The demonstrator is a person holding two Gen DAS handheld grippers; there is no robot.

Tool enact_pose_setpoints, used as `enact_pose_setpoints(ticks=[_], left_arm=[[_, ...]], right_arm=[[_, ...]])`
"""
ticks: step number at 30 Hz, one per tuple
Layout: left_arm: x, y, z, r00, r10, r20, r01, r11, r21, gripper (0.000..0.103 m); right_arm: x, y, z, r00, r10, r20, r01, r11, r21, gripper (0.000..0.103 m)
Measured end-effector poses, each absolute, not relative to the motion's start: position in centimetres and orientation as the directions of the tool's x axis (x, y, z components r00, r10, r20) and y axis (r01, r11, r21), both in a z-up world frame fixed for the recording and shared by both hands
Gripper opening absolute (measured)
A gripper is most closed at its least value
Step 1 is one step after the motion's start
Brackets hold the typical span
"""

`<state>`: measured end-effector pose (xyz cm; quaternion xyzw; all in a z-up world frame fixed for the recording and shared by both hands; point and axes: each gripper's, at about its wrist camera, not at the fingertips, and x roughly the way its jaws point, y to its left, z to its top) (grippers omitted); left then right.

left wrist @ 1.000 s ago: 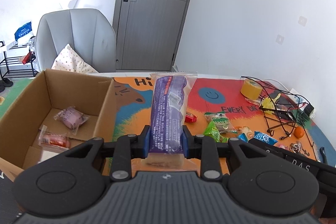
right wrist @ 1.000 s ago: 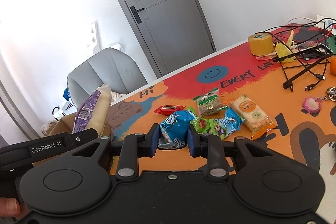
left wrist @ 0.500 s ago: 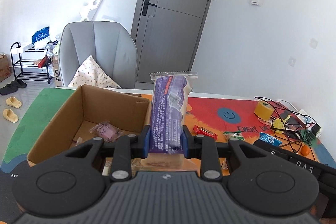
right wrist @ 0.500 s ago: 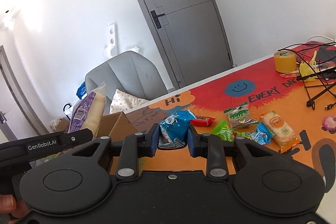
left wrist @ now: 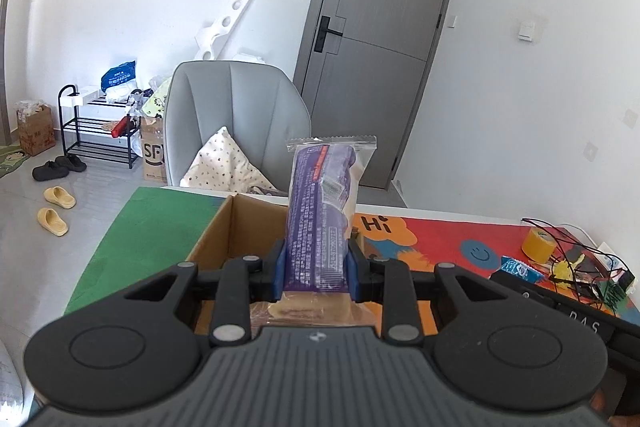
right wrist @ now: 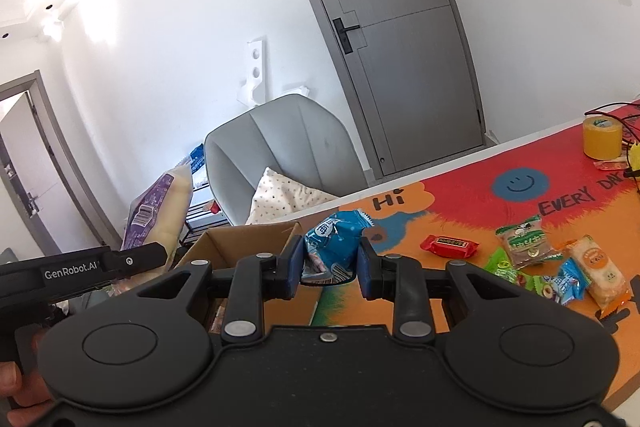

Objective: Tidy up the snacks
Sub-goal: 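Carry the bread roll and blue packet into the cardboard box and open both grippers, then move both open grippers back over the snack pile on the table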

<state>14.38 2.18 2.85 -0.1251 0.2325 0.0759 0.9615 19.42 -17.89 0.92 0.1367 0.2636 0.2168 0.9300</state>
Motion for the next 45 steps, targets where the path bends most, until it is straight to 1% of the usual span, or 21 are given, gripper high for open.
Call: enact_pose_setpoints(ticks=[10,16,18,19,24,29,31,32,33,34,35,36,37,38,39,41,43,45], left_arm=[[15.5,4.5,2.2,0.866,0.107,-0.489,-0.239,0.946,-0.217,0.028],[16.4,5.9,0.8,0.841,0.129,-0.525,-0.267,0.943,-0.197,0.029],[16.5,6.5,0.6,0.835,0.161,-0.526,-0.292,0.94,-0.176,0.033],[16.6,6.8,0.5,0.83,0.179,-0.529,-0.309,0.936,-0.169,0.034],[16.2,8.8,0.5,0.824,0.192,-0.534,-0.35,0.913,-0.21,0.041],[15.7,9.8,0.8,0.825,0.206,-0.526,-0.368,0.903,-0.224,0.044],[15.5,9.9,0.9,0.826,0.207,-0.524,-0.37,0.901,-0.226,0.047],[15.4,9.9,1.0,0.828,0.208,-0.521,-0.37,0.901,-0.228,0.052],[15.3,9.9,1.1,0.829,0.211,-0.517,-0.371,0.9,-0.228,0.056],[15.2,9.9,1.1,0.83,0.214,-0.516,-0.373,0.899,-0.227,0.058],[15.2,9.9,1.2,0.828,0.217,-0.517,-0.377,0.898,-0.226,0.063],[15.2,9.9,1.2,0.825,0.219,-0.521,-0.379,0.898,-0.223,0.07],[15.2,9.9,1.2,0.823,0.221,-0.524,-0.382,0.898,-0.221,0.074],[15.2,9.9,1.2,0.819,0.227,-0.527,-0.388,0.896,-0.217,0.081],[15.2,9.8,1.2,0.817,0.234,-0.527,-0.394,0.894,-0.214,0.085],[14.9,9.7,1.2,0.818,0.239,-0.523,-0.396,0.894,-0.21,0.087],[14.8,9.5,1.2,0.819,0.234,-0.524,-0.39,0.897,-0.21,0.088],[14.8,9.4,1.1,0.817,0.227,-0.53,-0.386,0.898,-0.211,0.089]], right_arm=[[20.6,-14.9,1.3,0.736,0.515,-0.44,-0.382,0.852,0.358,0.029],[22.1,-12.8,0.8,0.711,0.534,-0.457,-0.404,0.842,0.357,0.029],[22.5,-12.0,0.6,0.701,0.542,-0.464,-0.411,0.838,0.358,0.029],[22.6,-11.6,0.5,0.696,0.545,-0.468,-0.414,0.837,0.358,0.029],[23.2,-10.0,0.3,0.676,0.563,-0.476,-0.435,0.826,0.358,0.029],[23.4,-8.8,0.3,0.661,0.573,-0.485,-0.45,0.819,0.355,0.029],[23.5,-8.4,0.4,0.655,0.578,-0.486,-0.456,0.816,0.355,0.029],[23.5,-8.2,0.5,0.652,0.583,-0.485,-0.463,0.813,0.355,0.029],[23.4,-8.0,0.6,0.646,0.59,-0.485,-0.471,0.808,0.354,0.031],[23.3,-7.9,0.7,0.637,0.599,-0.486,-0.479,0.801,0.36,0.034],[23.2,-7.9,0.8,0.632,0.603,-0.488,-0.479,0.798,0.366,0.038],[23.2,-7.9,1.0,0.629,0.606,-0.486,-0.477,0.795,0.374,0.047],[23.1,-8.1,1.0,0.632,0.604,-0.485,-0.47,0.797,0.379,0.049],[23.0,-8.3,1.1,0.639,0.597,-0.486,-0.462,0.802,0.379,0.051],[22.9,-8.5,1.1,0.645,0.586,-0.49,-0.452,0.81,0.374,0.051],[22.8,-8.8,1.1,0.653,0.567,-0.502,-0.434,0.823,0.366,0.052],[22.6,-9.3,1.0,0.66,0.549,-0.513,-0.416,0.835,0.36,0.057],[22.4,-9.7,0.9,0.667,0.529,-0.524,-0.399,0.848,0.348,0.064]])
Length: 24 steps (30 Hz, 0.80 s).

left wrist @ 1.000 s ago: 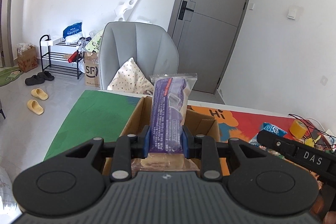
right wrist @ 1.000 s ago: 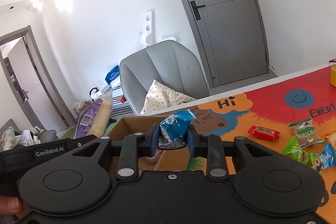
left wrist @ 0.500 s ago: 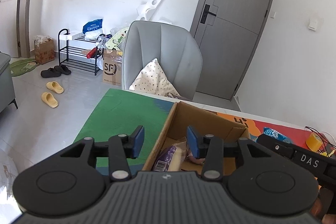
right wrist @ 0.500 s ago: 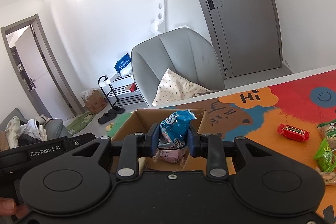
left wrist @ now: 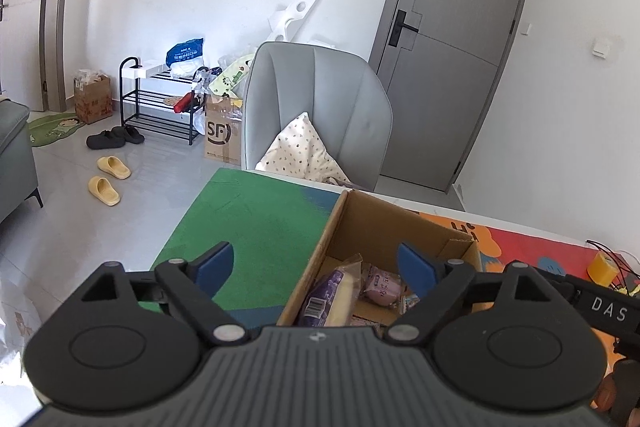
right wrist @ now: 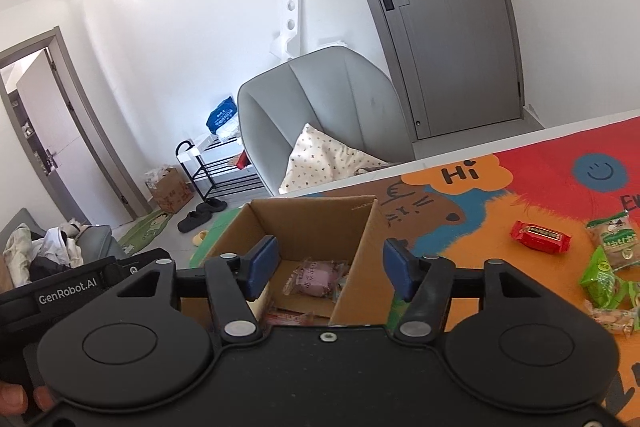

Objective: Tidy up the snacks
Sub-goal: 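Move both open grippers back over the snack pile on the table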

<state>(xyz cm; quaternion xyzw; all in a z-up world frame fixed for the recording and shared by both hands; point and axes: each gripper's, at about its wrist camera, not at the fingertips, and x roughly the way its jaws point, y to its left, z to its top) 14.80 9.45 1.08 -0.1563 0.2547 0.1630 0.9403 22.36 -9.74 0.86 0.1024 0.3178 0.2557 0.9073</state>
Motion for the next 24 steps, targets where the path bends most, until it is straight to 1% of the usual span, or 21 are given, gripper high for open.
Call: enact_pose_setpoints(ticks=[1,3,5,11,18,21,24], left_arm=[[14.8,9.3,1.0,0.818,0.224,-0.531,-0.384,0.899,-0.212,0.09],[14.7,9.2,1.0,0.815,0.223,-0.535,-0.385,0.898,-0.213,0.093],[14.7,8.9,0.9,0.815,0.223,-0.535,-0.387,0.896,-0.216,0.095],[14.6,7.6,0.9,0.82,0.185,-0.542,-0.349,0.912,-0.216,0.096],[15.2,4.8,0.8,0.828,0.137,-0.544,-0.285,0.938,-0.198,0.096],[15.5,3.8,0.8,0.828,0.128,-0.547,-0.273,0.942,-0.193,0.096],[15.9,2.6,0.7,0.825,0.116,-0.553,-0.258,0.948,-0.186,0.097]], right_arm=[[22.2,-10.0,0.8,0.671,0.522,-0.528,-0.391,0.853,0.346,0.065],[22.1,-10.5,0.7,0.677,0.508,-0.532,-0.37,0.861,0.35,0.071],[21.8,-11.1,0.6,0.685,0.494,-0.535,-0.355,0.868,0.346,0.074],[21.1,-12.8,0.2,0.691,0.468,-0.551,-0.33,0.883,0.334,0.082],[20.3,-15.6,0.0,0.727,0.408,-0.552,-0.276,0.91,0.31,0.097],[20.0,-17.0,-0.1,0.742,0.382,-0.552,-0.249,0.92,0.302,0.1],[19.8,-18.2,-0.2,0.755,0.353,-0.552,-0.222,0.93,0.292,0.101]])
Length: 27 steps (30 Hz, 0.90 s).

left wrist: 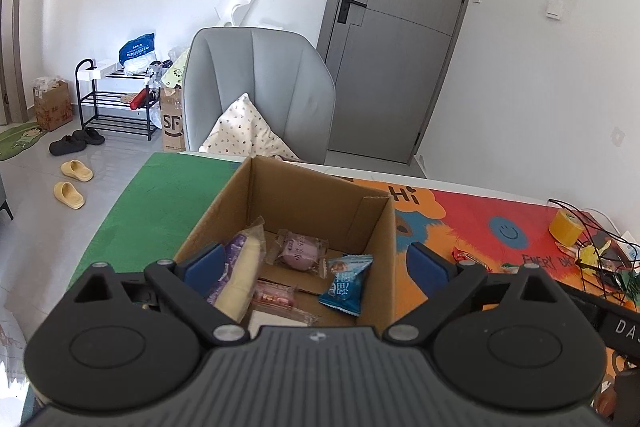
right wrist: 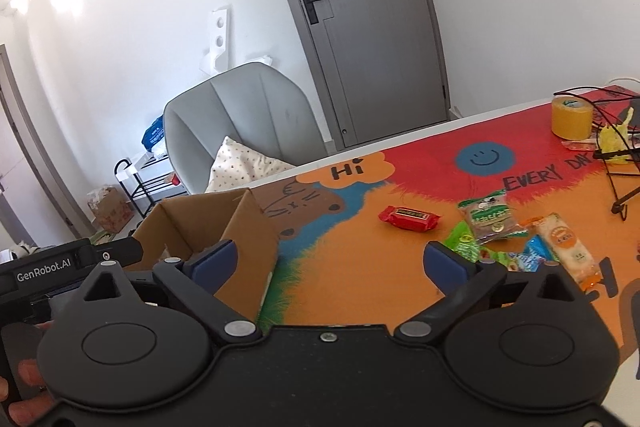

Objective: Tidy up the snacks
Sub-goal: 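Move both open grippers back over the snack pile on the table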

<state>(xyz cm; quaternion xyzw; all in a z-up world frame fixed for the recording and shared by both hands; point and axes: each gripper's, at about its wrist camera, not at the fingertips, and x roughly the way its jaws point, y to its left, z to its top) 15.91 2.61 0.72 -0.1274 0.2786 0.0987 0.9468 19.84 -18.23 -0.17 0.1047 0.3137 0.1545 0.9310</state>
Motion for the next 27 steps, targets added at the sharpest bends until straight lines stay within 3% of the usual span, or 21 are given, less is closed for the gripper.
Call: enact_pose_setpoints(ticks=[19,27], left_arm=[[18.3,-5.5,-0.2,0.823,-0.013,-0.567,-0.105,0.979,-0.175,0.097],[19.5,-8.8,-1.0,0.823,-0.008,-0.568,-0.083,0.988,-0.134,0.097]], right_arm=[[19.3,-26.8,-1.4,0.795,0.221,-0.565,-0.065,0.957,0.283,0.103],[19.3,-30.1,-2.5,0.801,0.191,-0.568,-0.011,0.952,0.305,0.103]])
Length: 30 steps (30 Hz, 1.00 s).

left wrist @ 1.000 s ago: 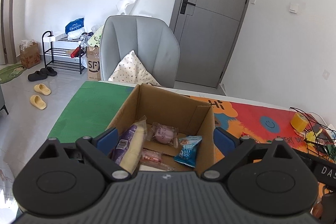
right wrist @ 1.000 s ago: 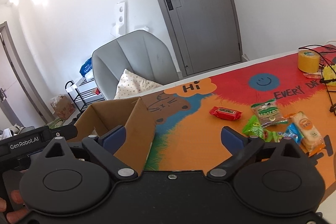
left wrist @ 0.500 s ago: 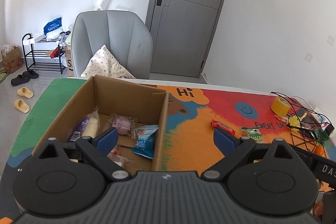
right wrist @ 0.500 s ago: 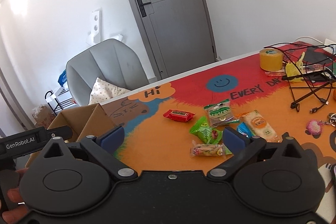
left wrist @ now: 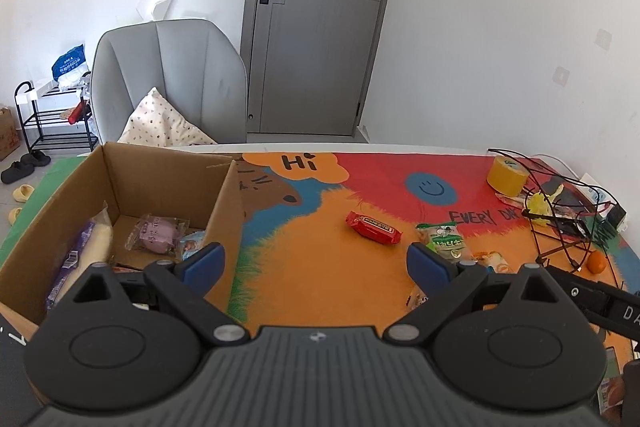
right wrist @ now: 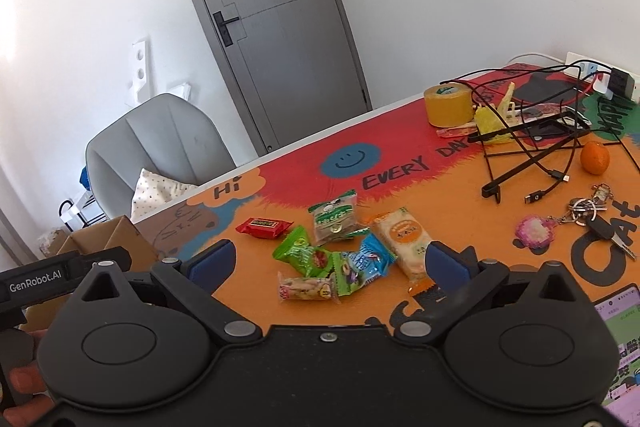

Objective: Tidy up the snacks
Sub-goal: 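Move both open grippers back over the snack pile on the table, then grasp the clear wrapped snack with left gripper while right grasps orange-labelled rice cake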

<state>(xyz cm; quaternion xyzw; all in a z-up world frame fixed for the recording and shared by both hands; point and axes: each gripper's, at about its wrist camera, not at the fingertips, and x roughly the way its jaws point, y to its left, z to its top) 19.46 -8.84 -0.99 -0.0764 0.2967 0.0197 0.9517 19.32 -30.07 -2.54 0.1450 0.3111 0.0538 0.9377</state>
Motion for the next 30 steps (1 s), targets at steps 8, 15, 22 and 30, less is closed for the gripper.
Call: enact_pose_setpoints(ticks=[8,15,22,30], left_arm=[[20.8,-11.6,-1.9,0.816,-0.007,-0.579,-0.069,0.992,-0.11,0.096],[22.0,-13.7,-3.3,0.799,-0.017,-0.601,-0.059,0.993,-0.107,0.094],[23.4,-15.3,-4.9,0.777,-0.011,-0.629,-0.066,0.993,-0.1,0.094],[25.2,-17.0,-6.8,0.754,0.0,-0.657,-0.075,0.993,-0.087,0.094]], right_arm=[[19.8,-32.4,-3.8,0.807,0.185,-0.56,-0.001,0.95,0.312,0.103],[21.1,-34.0,-5.8,0.788,0.207,-0.58,-0.003,0.944,0.331,0.088],[22.5,-35.3,-7.4,0.771,0.21,-0.601,0.016,0.937,0.348,0.073],[24.0,-36.0,-9.0,0.755,0.216,-0.619,0.015,0.938,0.346,0.059]])
